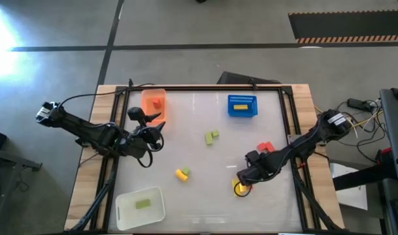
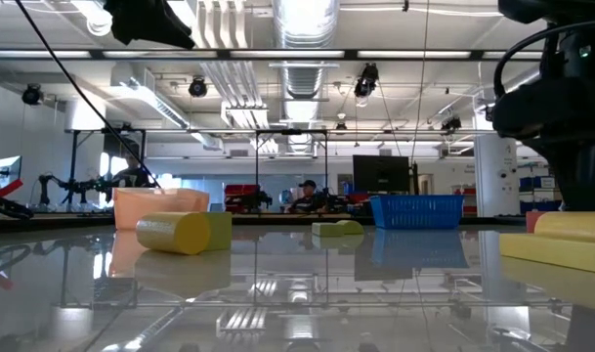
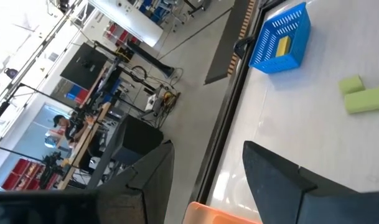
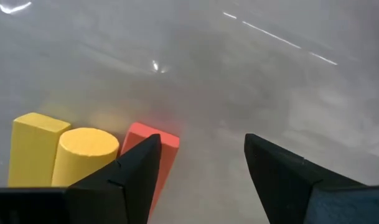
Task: Sort & place blocks by color
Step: Put the orange wooden block into the orange bin
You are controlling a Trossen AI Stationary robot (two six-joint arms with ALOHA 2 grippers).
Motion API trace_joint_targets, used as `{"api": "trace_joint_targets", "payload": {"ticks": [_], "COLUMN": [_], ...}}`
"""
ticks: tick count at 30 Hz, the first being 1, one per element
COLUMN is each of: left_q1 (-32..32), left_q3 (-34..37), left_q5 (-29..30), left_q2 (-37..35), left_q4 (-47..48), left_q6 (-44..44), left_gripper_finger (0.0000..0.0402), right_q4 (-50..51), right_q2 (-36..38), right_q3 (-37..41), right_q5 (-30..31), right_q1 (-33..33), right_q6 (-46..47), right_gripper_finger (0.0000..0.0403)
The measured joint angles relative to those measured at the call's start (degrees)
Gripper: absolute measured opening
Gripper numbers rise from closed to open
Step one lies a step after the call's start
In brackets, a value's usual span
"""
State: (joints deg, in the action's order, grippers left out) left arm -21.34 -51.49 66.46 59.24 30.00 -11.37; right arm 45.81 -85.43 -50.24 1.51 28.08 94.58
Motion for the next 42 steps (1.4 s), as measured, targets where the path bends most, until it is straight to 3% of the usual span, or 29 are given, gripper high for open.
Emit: {"api": "trace_joint_targets", "payload": {"ticks": [14, 24, 42], "left_q1": [0.0, 0.0, 0.0], "left_q3": [0.1, 0.2, 0.3], "left_q5": [0.1, 0.1, 0.1], "left_q2": [0.0, -0.1, -0.1], "left_q4": [0.0, 0.0, 0.0], "left_q6": [0.0, 0.0, -1.2], "left_gripper_finger": [0.0175, 0.0175, 0.0175], "right_q4": [7.2, 0.8, -1.1], "right_q2": [1.8, 6.8, -0.5], "right_q3": [0.9, 0.9, 0.9], "right_q5": [0.0, -3.0, -3.4], "right_q1": [0.0, 1.0, 1.3], "right_q6": [-2.5, 6.9, 10.4], "right_gripper_finger": [0.0224, 0.0224, 0.0224]}}
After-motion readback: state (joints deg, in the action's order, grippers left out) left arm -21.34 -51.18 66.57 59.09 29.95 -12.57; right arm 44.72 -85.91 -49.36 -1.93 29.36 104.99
